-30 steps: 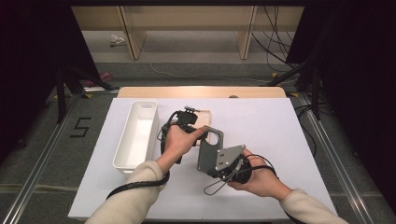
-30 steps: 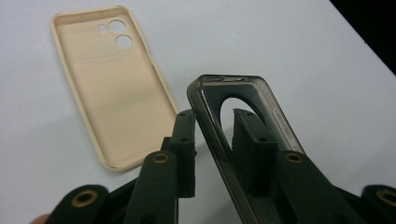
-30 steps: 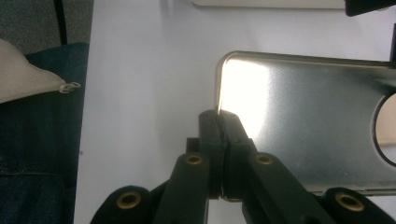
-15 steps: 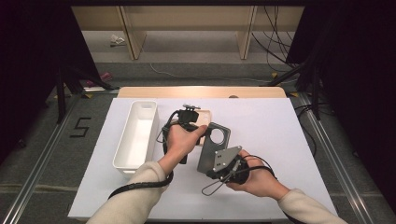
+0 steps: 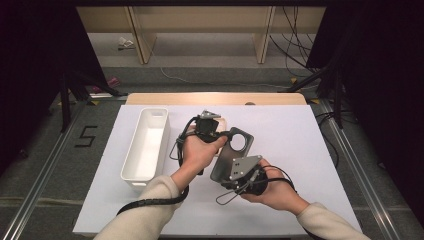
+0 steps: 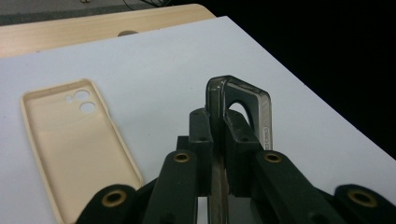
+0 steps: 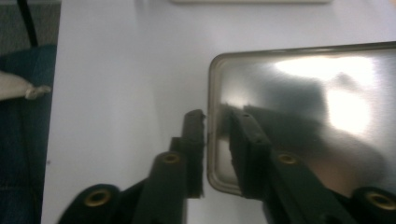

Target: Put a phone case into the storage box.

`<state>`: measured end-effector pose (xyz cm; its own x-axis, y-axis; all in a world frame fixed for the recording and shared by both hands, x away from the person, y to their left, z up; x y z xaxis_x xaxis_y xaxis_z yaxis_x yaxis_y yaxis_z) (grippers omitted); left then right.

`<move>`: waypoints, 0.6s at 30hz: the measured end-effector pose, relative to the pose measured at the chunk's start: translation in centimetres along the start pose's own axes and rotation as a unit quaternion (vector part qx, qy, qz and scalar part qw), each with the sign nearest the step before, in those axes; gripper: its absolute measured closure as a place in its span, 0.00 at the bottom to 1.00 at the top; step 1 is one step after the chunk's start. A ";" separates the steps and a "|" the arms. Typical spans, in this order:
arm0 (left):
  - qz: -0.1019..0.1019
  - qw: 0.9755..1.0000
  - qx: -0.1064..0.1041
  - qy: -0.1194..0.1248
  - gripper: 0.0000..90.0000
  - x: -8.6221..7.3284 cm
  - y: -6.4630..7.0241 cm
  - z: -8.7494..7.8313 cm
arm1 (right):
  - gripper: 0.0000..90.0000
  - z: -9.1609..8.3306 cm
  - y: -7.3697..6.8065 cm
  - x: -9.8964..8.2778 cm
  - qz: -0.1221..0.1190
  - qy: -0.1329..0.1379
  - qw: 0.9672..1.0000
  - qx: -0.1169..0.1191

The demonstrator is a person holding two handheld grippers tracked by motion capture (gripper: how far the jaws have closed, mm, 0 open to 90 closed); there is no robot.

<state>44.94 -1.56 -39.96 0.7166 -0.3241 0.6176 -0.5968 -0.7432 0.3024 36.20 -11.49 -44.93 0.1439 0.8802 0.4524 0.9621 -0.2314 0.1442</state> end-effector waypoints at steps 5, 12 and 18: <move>0.024 0.999 0.020 0.031 0.92 0.3 -0.2 -0.5 | 0.61 -0.7 0.8 -0.1 0.029 0.032 0.999 -0.022; 0.039 0.997 0.035 0.065 0.92 0.4 -1.1 -1.5 | 0.35 -1.2 1.8 -0.5 0.075 0.064 0.995 -0.032; 0.043 0.994 0.041 0.086 0.91 0.4 -2.1 -2.6 | 0.28 -1.2 1.9 -0.9 0.092 0.069 0.993 -0.021</move>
Point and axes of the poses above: each handheld gripper's, and its own axes: z roughly forward along the jaws, x roughly out of its top, y roughly to its right, the point moved 5 cm from there along z, roughly forward along the jaws, and after that the axes turned 15 degrees about -y, right-handed, at the moved point
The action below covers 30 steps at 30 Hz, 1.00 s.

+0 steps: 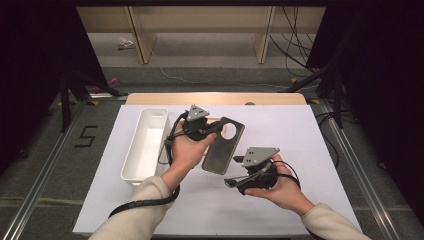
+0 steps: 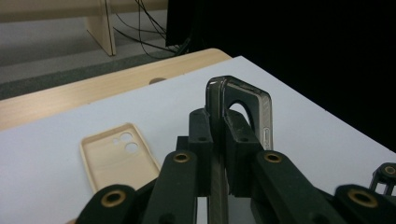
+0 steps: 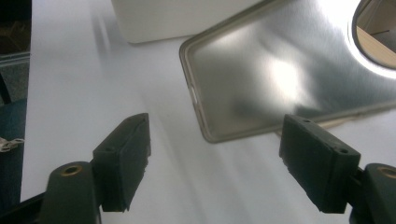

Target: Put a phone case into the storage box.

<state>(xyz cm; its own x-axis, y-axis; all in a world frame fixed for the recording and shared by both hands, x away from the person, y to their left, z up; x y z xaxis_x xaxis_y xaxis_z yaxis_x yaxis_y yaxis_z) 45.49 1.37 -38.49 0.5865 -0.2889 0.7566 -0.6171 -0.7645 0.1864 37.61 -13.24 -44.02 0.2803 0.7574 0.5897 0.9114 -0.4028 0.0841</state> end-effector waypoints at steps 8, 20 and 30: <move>0.003 1.000 0.011 0.028 0.91 0.0 -1.5 -1.8 | 0.22 -0.2 0.7 -0.6 0.019 0.012 1.000 -0.002; 0.002 0.997 0.016 0.072 0.91 0.6 -3.7 -5.2 | 0.18 -1.1 2.0 -1.8 0.061 0.030 0.998 -0.016; -0.005 0.995 0.033 0.094 0.91 0.8 -6.1 -8.1 | 0.18 -1.5 2.4 -2.6 0.076 0.035 0.996 -0.018</move>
Point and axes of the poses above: each handheld gripper's, and its own axes: z roughly forward along the jaws, x roughly out of its top, y roughly to its right, the point moved 5 cm from there along z, roughly forward along the jaws, and after that the axes turned 15 degrees about -y, right-handed, at the moved point
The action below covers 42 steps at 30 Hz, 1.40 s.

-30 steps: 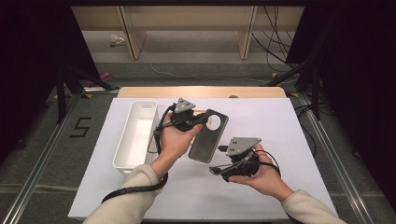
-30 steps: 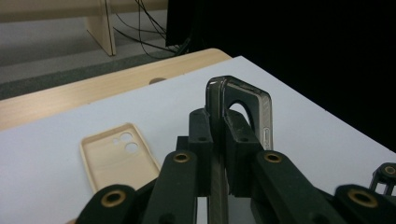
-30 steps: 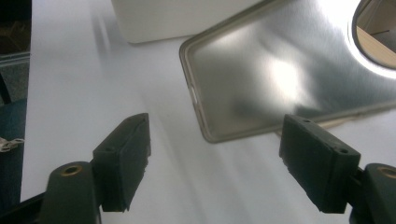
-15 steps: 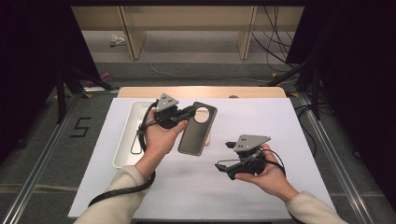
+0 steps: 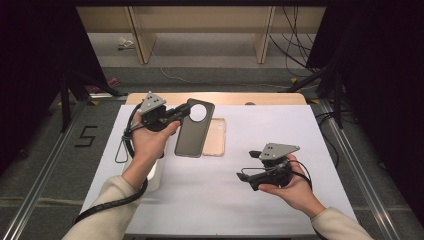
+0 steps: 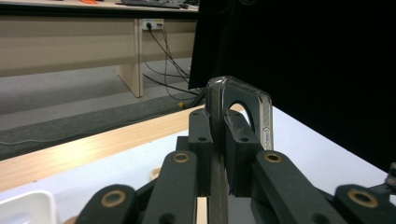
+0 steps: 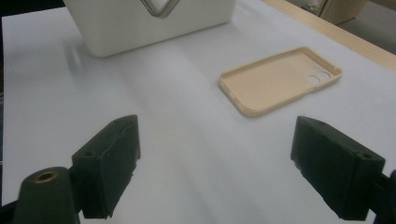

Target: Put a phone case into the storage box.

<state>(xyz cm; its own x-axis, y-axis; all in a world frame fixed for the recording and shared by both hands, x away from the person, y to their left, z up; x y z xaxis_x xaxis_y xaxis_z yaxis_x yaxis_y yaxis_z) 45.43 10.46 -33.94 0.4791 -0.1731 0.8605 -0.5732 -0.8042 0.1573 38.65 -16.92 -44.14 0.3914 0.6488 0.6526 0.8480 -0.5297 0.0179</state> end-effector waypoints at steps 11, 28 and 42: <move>-0.014 1.000 0.019 0.017 0.91 0.3 -2.7 -2.2 | 0.18 -0.2 0.3 -0.4 0.008 0.001 1.000 -0.004; -0.019 0.998 0.045 0.026 0.91 0.7 -6.8 -4.4 | 0.18 -0.9 1.1 -1.0 0.025 0.010 1.000 -0.007; -0.020 0.998 0.059 0.027 0.91 0.8 -9.2 -4.7 | 0.18 -1.9 1.8 -2.0 0.044 0.018 0.999 -0.012</move>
Point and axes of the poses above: each handheld gripper's, and its own axes: z roughly forward along the jaws, x roughly out of its top, y roughly to its right, the point moved 5 cm from there along z, roughly forward along the jaws, and after that the axes turned 15 degrees about -y, right-handed, at the moved point
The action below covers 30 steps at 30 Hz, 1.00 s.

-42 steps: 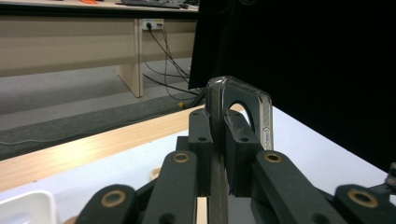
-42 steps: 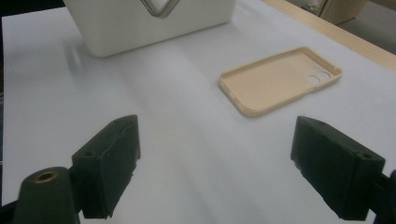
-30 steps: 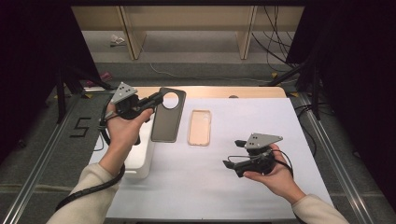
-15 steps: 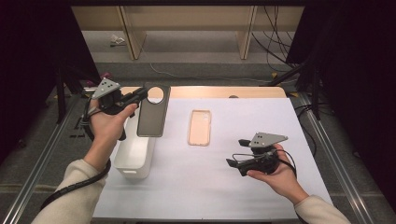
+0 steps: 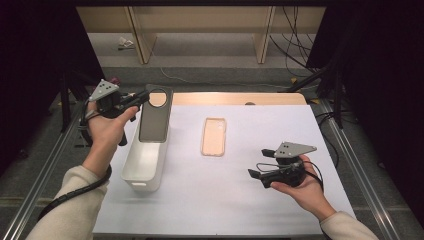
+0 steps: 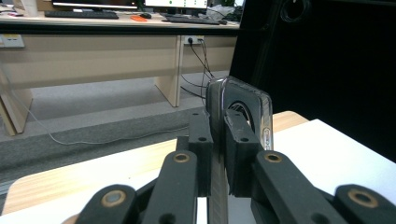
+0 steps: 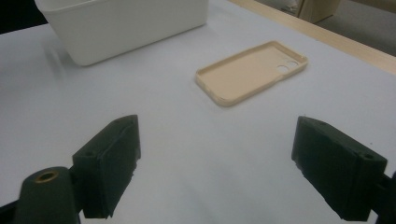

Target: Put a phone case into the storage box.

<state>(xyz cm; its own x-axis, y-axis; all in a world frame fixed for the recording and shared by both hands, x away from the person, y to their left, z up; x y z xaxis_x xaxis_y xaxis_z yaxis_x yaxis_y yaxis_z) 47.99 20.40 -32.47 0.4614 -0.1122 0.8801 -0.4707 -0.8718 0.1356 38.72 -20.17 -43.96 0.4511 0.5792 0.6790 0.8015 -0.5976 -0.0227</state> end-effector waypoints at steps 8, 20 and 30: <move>-0.001 1.000 0.015 -0.002 0.91 -0.2 -1.3 0.2 | 0.18 -0.6 0.4 -0.6 0.009 0.004 1.000 -0.004; 0.001 1.000 0.024 -0.004 0.91 -0.3 -2.1 1.0 | 0.18 -1.2 0.9 -0.9 0.017 0.011 1.000 -0.008; 0.000 1.000 0.029 -0.005 0.91 -0.4 -2.6 1.5 | 0.18 -1.7 1.3 -1.2 0.029 0.019 0.999 -0.010</move>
<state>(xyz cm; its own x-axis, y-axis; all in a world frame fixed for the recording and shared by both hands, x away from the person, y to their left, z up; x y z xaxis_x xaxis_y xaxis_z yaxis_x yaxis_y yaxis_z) 50.18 22.04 -33.86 0.4701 -0.1165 0.8749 -0.4257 -0.8983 0.1091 38.52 -22.57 -43.58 0.4811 0.5213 0.7049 0.7663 -0.6406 -0.0492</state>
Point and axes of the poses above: each handheld gripper's, and its own axes: z roughly forward along the jaws, x roughly out of its top, y roughly to its right, the point moved 5 cm from there along z, roughly forward along the jaws, and after that the axes turned 15 degrees about -y, right-handed, at the moved point
